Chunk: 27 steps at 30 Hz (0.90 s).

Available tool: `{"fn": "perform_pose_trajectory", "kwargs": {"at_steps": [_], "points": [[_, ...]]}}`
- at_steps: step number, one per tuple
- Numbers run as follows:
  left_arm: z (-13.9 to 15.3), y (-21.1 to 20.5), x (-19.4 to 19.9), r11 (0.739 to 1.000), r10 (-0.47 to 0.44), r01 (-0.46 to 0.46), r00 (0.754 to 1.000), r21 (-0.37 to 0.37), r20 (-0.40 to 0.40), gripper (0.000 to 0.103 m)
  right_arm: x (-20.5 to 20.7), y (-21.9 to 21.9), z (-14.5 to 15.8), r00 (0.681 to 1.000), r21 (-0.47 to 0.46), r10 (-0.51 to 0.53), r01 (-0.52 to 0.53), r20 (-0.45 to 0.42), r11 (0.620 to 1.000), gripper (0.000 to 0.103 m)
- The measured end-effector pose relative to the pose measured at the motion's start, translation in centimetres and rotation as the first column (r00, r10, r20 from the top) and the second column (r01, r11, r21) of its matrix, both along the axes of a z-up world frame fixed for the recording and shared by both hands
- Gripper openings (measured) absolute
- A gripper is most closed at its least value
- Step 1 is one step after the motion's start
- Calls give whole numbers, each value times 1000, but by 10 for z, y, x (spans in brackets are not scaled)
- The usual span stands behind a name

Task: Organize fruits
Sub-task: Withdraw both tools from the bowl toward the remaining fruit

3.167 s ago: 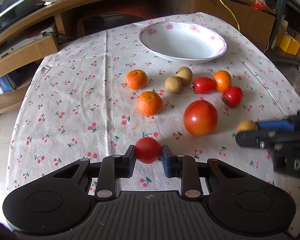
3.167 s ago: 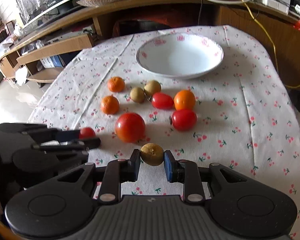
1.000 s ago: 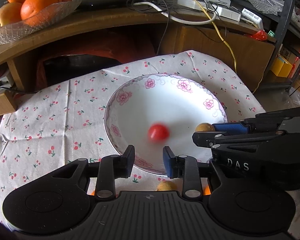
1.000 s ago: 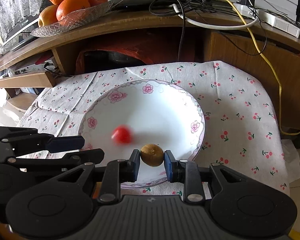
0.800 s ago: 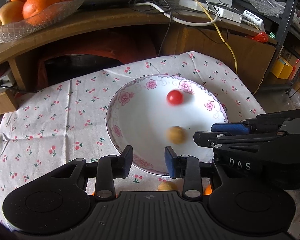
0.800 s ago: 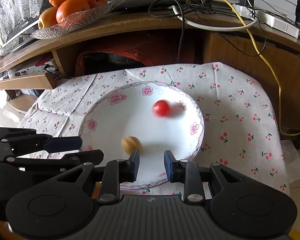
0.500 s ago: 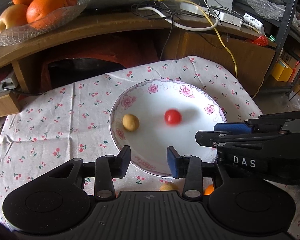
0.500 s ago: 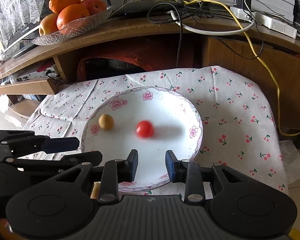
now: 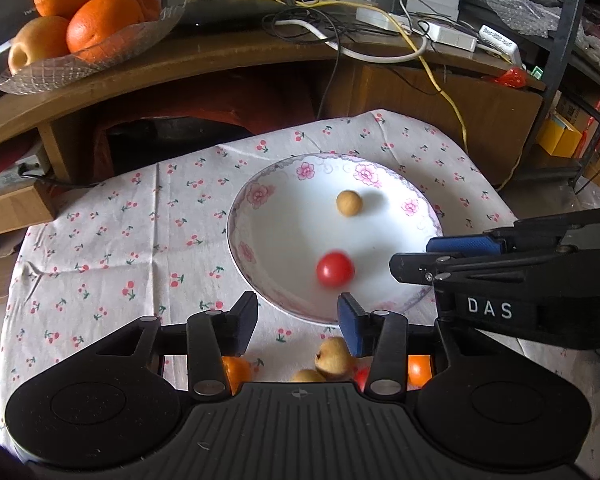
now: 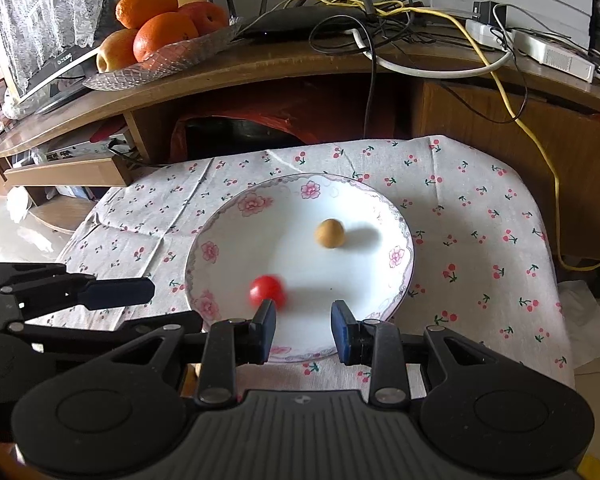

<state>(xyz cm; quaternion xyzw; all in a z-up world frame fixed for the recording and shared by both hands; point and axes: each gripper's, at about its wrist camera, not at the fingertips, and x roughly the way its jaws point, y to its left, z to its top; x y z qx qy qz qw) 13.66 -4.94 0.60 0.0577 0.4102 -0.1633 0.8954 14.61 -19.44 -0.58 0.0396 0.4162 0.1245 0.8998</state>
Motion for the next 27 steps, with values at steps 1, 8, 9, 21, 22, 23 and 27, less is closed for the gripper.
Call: {"fn": "perform_pose_trajectory", "kwargs": {"at_steps": [1, 8, 9, 21, 22, 23, 27], "points": [[0, 0, -2, 1000, -2, 2, 1000, -1, 0, 53, -2, 0, 1, 1000, 0, 0, 0, 0, 1000, 31], [2, 1, -19, 1000, -7, 7, 1000, -2, -4, 55, -15, -2, 2, 1000, -9, 0, 0, -11, 1000, 31], [2, 2, -21, 1000, -7, 7, 1000, -3, -6, 55, -18, -3, 2, 1000, -10, -1, 1, -10, 1000, 31], [-1, 0, -50, 999, -38, 38, 999, -2, -28, 58, -47, -7, -2, 999, -10, -2, 1, -43, 1000, 31], [-2, 0, -53, 999, -39, 39, 999, -1, -31, 58, -49, -7, -3, 999, -10, -4, 4, -46, 1000, 31], [-2, 0, -55, 999, -41, 41, 999, -1, -35, 58, -51, -8, -3, 999, -8, -5, 5, -51, 1000, 31], [-7, -2, -65, 998, -60, 60, 997, 1, -52, 58, -59, -10, -4, 998, 3, -15, 15, -63, 1000, 31]]}}
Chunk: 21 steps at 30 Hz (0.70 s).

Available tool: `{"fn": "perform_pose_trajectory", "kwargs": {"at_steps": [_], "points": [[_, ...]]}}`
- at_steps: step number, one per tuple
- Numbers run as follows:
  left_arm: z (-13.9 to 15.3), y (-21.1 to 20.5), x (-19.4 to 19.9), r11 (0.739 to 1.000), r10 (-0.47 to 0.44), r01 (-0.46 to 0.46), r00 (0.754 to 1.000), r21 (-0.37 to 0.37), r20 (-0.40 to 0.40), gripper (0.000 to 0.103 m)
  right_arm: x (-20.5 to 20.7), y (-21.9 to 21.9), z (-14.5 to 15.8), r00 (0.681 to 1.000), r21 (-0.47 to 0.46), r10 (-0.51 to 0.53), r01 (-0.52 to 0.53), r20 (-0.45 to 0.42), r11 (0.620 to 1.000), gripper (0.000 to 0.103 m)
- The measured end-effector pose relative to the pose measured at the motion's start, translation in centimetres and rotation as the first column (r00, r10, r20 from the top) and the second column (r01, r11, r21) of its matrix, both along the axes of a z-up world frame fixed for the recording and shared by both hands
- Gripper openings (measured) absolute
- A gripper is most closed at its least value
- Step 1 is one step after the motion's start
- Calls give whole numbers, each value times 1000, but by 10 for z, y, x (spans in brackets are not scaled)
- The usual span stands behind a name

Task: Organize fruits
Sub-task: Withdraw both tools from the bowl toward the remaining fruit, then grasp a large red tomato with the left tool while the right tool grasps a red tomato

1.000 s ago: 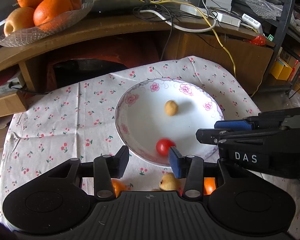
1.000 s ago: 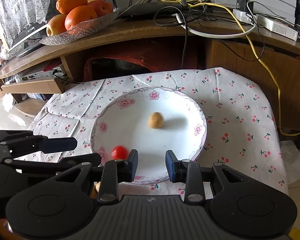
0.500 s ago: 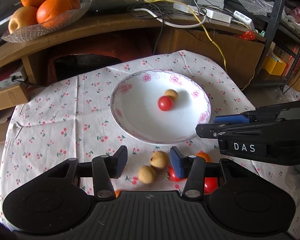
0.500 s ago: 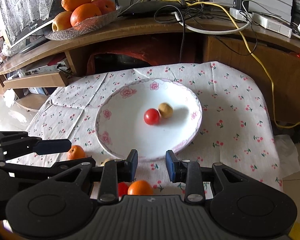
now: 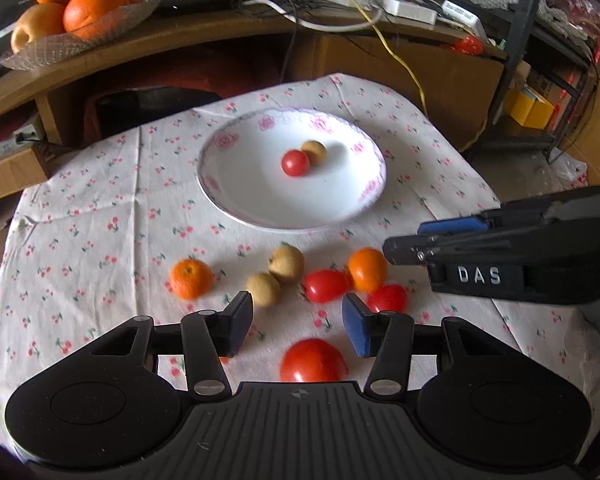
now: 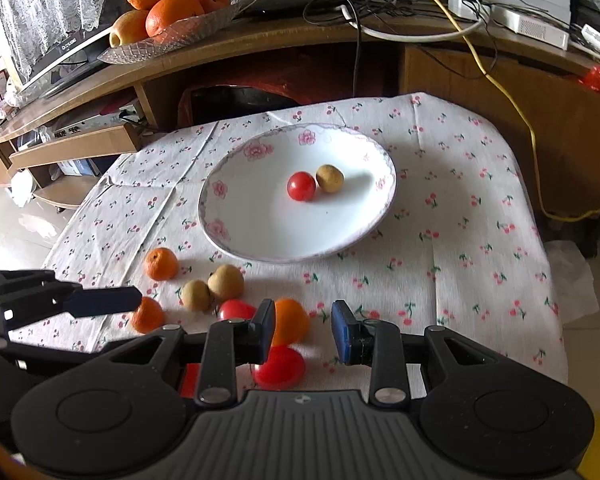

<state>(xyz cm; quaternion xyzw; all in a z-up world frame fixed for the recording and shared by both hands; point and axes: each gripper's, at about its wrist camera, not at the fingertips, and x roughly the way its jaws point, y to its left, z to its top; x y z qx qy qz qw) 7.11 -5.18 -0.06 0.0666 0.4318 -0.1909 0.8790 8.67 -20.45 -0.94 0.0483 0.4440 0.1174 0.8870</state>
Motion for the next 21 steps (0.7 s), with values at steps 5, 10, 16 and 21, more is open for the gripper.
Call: {"fn": "perform_pose_trajectory", "kwargs": {"at_steps": [5, 10, 16, 21], "points": [[-9, -6, -11, 999, -32, 32, 999, 12, -27, 59, -10, -1, -2, 1000, 10, -9, 9, -20, 1000, 31], [-18, -7, -16, 999, -34, 35, 998, 21, -51, 59, -17, -2, -3, 999, 27, -10, 11, -36, 1000, 32], [-27, -8, -16, 999, -32, 35, 997, 37, -68, 62, -19, -1, -7, 998, 26, -1, 2, -55, 1000, 32], [-33, -10, -16, 998, -36, 40, 996, 47, -77, 63, -18, -3, -13, 997, 20, -3, 5, -81, 1000, 33]]}}
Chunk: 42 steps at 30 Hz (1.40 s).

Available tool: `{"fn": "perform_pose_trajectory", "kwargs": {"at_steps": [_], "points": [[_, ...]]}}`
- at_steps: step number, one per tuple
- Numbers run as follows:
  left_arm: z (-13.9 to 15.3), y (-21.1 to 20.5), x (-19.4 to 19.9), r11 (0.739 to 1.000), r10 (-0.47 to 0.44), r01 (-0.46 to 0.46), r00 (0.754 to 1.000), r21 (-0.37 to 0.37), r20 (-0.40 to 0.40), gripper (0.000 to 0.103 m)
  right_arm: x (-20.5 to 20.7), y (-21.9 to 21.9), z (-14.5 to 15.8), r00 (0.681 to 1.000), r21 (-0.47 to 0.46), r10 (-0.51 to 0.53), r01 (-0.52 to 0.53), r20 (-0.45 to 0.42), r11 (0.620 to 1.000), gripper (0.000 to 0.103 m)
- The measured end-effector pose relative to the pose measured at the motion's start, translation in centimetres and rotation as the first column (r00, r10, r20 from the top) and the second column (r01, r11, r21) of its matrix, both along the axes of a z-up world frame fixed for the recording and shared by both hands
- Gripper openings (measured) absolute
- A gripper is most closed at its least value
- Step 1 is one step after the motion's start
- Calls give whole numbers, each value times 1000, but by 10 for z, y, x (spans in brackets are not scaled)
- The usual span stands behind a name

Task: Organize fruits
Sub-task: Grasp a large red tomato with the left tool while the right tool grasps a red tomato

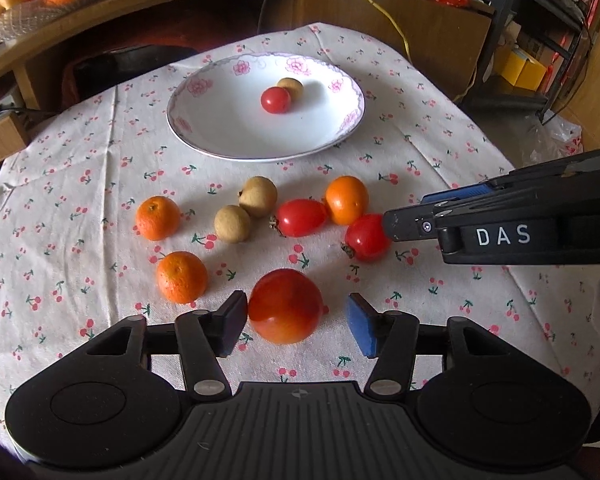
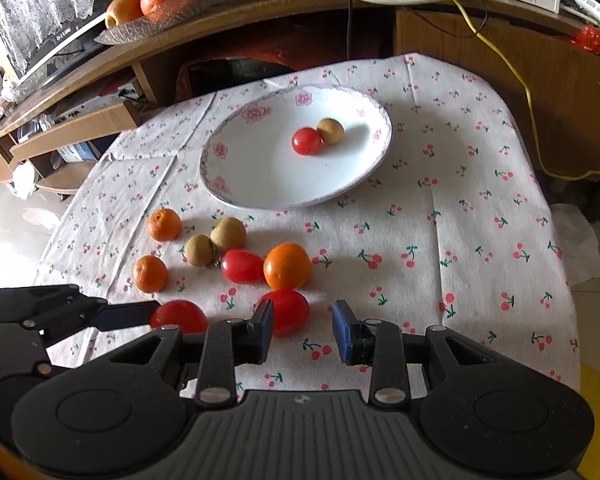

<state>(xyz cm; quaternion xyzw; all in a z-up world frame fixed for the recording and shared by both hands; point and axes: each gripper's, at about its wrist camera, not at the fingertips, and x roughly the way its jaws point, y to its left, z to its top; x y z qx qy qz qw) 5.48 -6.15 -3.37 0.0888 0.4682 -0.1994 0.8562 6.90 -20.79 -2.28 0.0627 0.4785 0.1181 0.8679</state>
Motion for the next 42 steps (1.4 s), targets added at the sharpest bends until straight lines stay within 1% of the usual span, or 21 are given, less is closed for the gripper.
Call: {"fn": "perform_pose_trajectory", "kwargs": {"at_steps": [4, 8, 11, 14, 16, 19, 24, 25, 26, 28, 30, 35, 42], "points": [[-6, 0, 3, 1000, -1, 1, 1000, 0, -14, 63, -1, 1, -4, 1000, -4, 9, -9, -5, 1000, 37], [-13, 0, 6, 1000, 3, -3, 1000, 7, -25, 61, 0, 5, -6, 1000, -4, 27, -27, 5, 1000, 38], [-13, 0, 7, 1000, 1, -1, 1000, 7, -19, 61, 2, 8, -10, 999, -9, 41, -41, -3, 999, 39], [-13, 1, 9, 1000, -3, 3, 1000, 5, -16, 61, 4, 11, -13, 998, -6, 55, -55, -3, 998, 43], [-13, 0, 9, 1000, -9, 9, 1000, 8, -13, 62, 5, 14, -15, 998, -7, 63, -63, 0, 998, 44], [-14, 0, 9, 1000, -16, 16, 1000, 9, -9, 63, 7, 19, -16, 997, -8, 77, -77, -1, 997, 44], [-14, 2, 9, 1000, -16, 16, 1000, 3, -5, 63, 11, 28, -21, 995, -39, 101, -102, -7, 994, 44], [-15, 2, 10, 1000, -14, 14, 1000, 2, -4, 62, 13, 29, -23, 995, -44, 100, -101, -12, 994, 42], [-15, 3, 11, 1000, -11, 11, 1000, 1, -2, 61, 13, 30, -24, 995, -49, 97, -97, -4, 994, 36], [-15, 3, 12, 1000, -9, 9, 1000, -3, -2, 58, 14, 30, -23, 995, -52, 100, -101, -9, 994, 36], [-15, 4, 12, 1000, -10, 10, 1000, -5, -2, 51, 14, 29, -22, 995, -49, 100, -101, -14, 994, 35], [-14, 3, 10, 1000, -13, 13, 1000, 4, 0, 50, 11, 25, -21, 995, -56, 102, -103, -19, 993, 35], [-10, 6, -4, 1000, -20, 20, 999, 13, -25, 50, -7, 18, -17, 993, -85, 109, -112, -33, 990, 35]]}}
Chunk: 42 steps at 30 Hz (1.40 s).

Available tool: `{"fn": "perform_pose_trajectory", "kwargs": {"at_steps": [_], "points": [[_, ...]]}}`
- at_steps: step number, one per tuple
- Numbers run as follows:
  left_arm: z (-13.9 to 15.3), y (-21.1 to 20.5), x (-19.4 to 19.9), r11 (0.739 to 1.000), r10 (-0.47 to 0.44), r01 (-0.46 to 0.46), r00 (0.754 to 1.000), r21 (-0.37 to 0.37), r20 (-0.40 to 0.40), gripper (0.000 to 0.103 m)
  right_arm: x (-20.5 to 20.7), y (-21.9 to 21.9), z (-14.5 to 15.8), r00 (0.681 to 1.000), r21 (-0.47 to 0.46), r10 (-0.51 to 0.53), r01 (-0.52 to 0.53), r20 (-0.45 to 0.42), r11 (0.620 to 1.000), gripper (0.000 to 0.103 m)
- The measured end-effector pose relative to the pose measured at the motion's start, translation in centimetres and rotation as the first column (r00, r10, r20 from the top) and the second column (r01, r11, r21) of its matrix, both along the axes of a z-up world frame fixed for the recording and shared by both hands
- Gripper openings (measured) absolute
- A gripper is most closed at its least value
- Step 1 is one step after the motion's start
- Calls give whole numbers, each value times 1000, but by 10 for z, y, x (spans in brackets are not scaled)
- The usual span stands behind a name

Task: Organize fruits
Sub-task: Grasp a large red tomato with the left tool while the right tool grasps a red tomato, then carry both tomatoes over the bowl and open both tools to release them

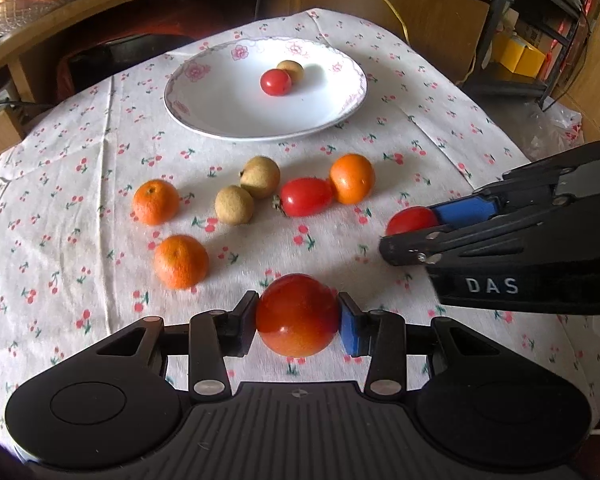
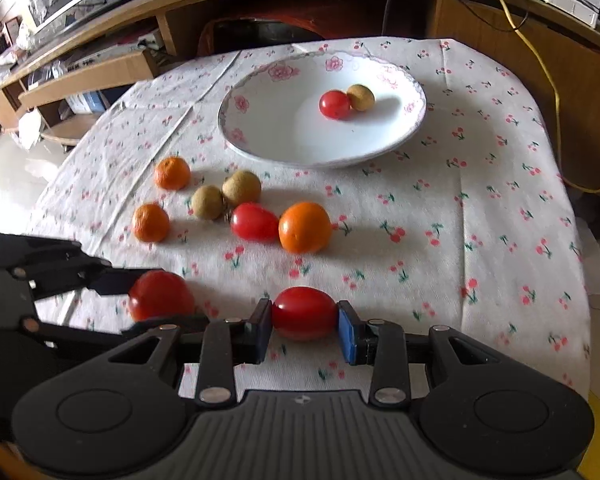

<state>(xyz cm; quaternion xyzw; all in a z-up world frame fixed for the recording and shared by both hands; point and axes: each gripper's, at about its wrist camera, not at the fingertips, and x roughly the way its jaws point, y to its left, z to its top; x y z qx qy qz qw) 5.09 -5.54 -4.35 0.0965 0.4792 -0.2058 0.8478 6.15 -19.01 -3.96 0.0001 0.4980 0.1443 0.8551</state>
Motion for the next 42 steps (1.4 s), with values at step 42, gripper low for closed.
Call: {"fn": "perform_pose_trajectory", "kwargs": {"at_steps": [42], "points": [[22, 3, 9, 999, 47, -46, 998, -16, 29, 49, -9, 1, 18, 997, -3, 7, -6, 75, 1000, 35]]}}
